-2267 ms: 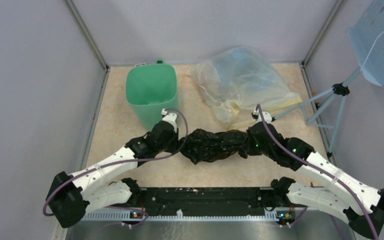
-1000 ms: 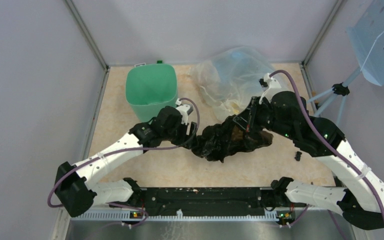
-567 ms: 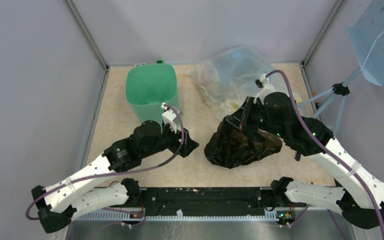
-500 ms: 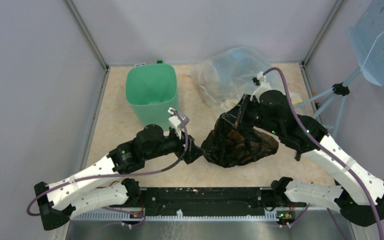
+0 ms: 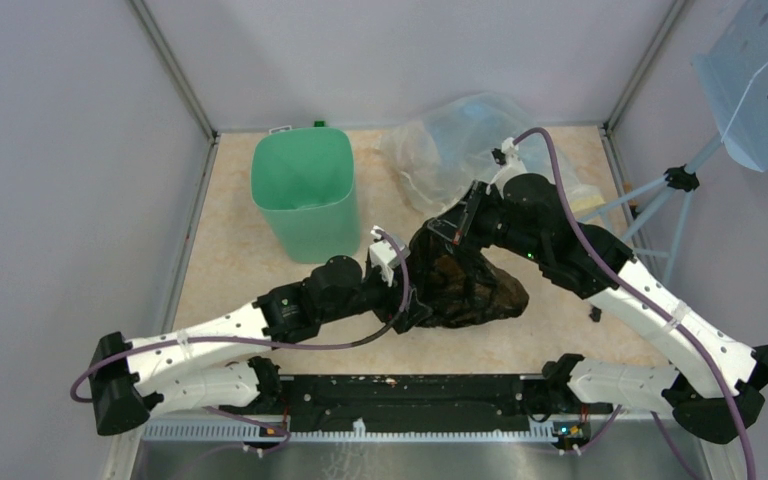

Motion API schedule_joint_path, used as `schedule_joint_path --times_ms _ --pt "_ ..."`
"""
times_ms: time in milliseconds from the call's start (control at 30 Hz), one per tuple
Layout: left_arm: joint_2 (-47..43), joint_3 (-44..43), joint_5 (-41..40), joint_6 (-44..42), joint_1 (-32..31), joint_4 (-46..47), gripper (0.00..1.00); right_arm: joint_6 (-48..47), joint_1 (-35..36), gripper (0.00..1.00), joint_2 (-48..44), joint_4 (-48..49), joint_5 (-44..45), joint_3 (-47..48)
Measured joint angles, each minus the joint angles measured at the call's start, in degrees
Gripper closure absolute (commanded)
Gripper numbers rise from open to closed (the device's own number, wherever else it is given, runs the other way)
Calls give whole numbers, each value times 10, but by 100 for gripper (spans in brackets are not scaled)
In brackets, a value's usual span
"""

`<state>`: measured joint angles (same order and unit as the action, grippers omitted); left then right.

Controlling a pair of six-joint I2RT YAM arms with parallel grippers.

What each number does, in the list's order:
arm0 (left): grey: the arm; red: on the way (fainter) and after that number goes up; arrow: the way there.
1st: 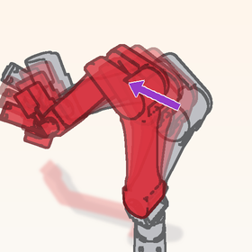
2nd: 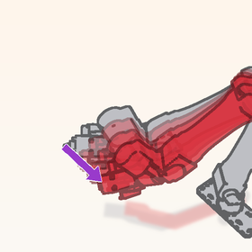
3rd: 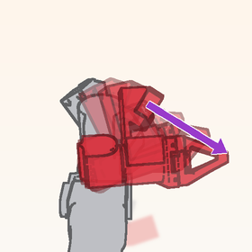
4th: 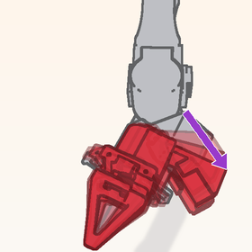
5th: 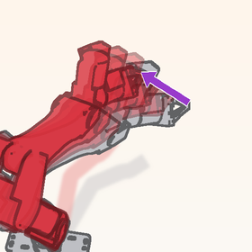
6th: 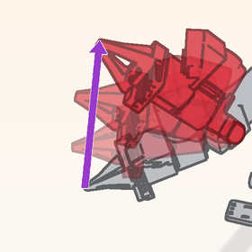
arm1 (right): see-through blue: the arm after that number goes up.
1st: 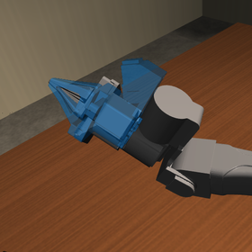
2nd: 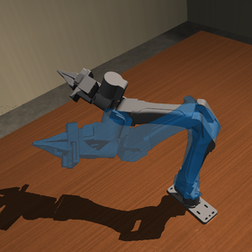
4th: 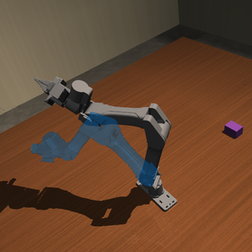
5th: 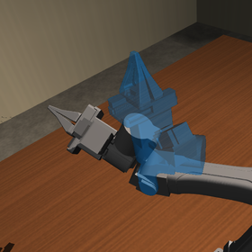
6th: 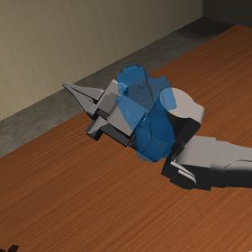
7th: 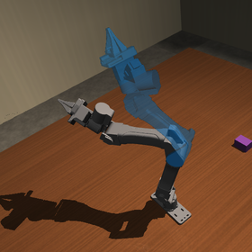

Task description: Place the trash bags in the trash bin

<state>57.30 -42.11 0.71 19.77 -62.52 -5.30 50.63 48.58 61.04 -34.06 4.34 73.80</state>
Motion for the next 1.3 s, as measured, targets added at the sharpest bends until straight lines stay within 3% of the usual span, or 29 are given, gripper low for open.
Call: schedule_joint_path --times_ms 67,200,233,433,600,633,667,700,733,800,933,1067,1167,1267,1300 --pt "22 0 -29 0 -2 1 43 1 0 100 3 7 -3 0" --pt "63 0 -76 7 -2 1 94 0 0 100 6 11 -2 0" --pt "70 0 -85 13 -2 -2 100 -4 0 99 6 10 2 0" --pt "62 -9 -103 31 -1 -66 100 -91 0 93 -1 -5 37 -17" --pt "42 -88 -65 39 6 -162 100 -165 -3 88 -2 -36 64 -22" --pt "38 -111 -56 40 10 -179 100 -177 -5 74 -2 -41 73 -22" --pt "37 -134 -40 39 17 -196 100 -187 -6 47 -2 -45 82 -22" --pt "37 -163 -22 38 28 -211 100 -199 -7 31 -2 -49 87 -22" --pt "38 -188 -5 37 40 -225 100 -205 -7 22 -2 -51 92 -22" --pt "46 -237 31 34 68 -251 100 -227 -8 13 -5 -50 95 -26" --pt "68 -287 109 26 133 -280 100 -263 -8 9 -42 -43 84 -70" --pt "92 -297 176 17 187 -307 100 -289 -8 18 -96 -24 73 -132" --pt "106 -299 208 10 202 -323 100 -294 -8 53 -116 -10 72 -162" --pt "111 -298 232 6 203 -329 100 -288 -8 100 -125 17 62 -198" --pt "112 -297 239 6 204 -329 100 -287 -8 100 -127 29 54 -211"
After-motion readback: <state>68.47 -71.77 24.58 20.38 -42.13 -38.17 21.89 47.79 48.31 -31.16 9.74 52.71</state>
